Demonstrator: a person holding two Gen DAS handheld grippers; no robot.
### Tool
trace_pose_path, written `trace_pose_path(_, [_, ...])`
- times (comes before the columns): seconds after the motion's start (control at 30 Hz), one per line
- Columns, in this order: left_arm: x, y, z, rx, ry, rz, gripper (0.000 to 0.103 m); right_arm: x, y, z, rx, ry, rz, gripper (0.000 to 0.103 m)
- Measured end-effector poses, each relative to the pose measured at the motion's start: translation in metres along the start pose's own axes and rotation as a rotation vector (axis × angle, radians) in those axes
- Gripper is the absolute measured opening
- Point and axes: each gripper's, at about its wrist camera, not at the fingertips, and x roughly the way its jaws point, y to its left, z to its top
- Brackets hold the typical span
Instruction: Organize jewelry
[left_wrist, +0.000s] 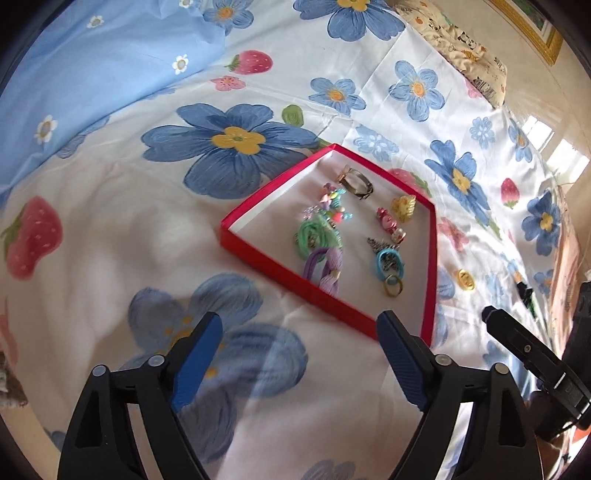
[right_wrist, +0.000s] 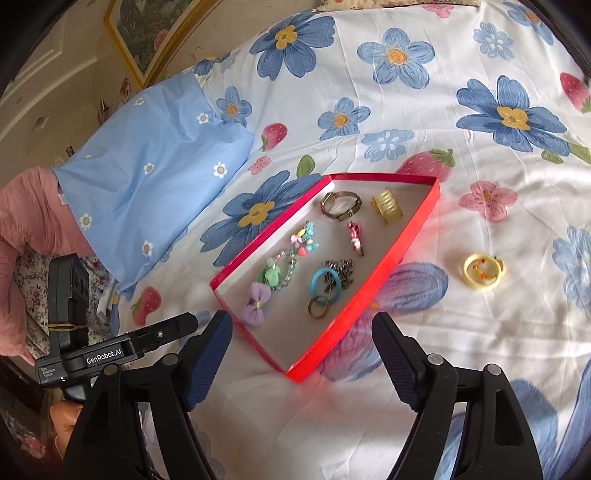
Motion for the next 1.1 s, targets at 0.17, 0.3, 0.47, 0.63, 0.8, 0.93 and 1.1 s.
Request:
trace_pose_path(0.17, [-0.011,-0.006,-0.015,0.027,-0.019,0.032,0.089,-0.007,0.001,-0.013,-0.032,0.008,-0.034,0.084])
trace_pose_path(0.3, [-0.029,-0.023,-0.017,0.108,-0.056,0.068,0.089,-0.021,0.003,-0.011,-0.054,-0.008,-0.057,0.084])
trace_pose_path(0.47, [-0.07,-0.051,0.0,0.219,-0.126,0.081,0.097,-0.055,0.021,0.022,-0.105,-0.045,-0.085,0.094])
trace_pose_path(0.63, [-0.104,-0.064,0.019,0.256,-0.219,0.094,0.102,-0.096,0.052,0.059,-0.226,-0.17,-0.115,0.103])
trace_pose_path(0.8, [-0.111,-0.06,0.006,0.229,-0.278,0.107,0.102,-0.1,0.058,0.06,-0.241,-0.241,-0.161,0.103])
trace_pose_path(0.93, [-0.095,-0.056,-0.01,0.216,-0.263,0.126,0.102,-0.077,0.048,0.039,-0.22,-0.184,-0.145,0.103])
trace_pose_path(1.1, [-0.082,-0.053,-0.025,0.204,-0.235,0.152,0.102,-0.052,0.041,0.01,-0.232,-0.116,-0.191,0.103])
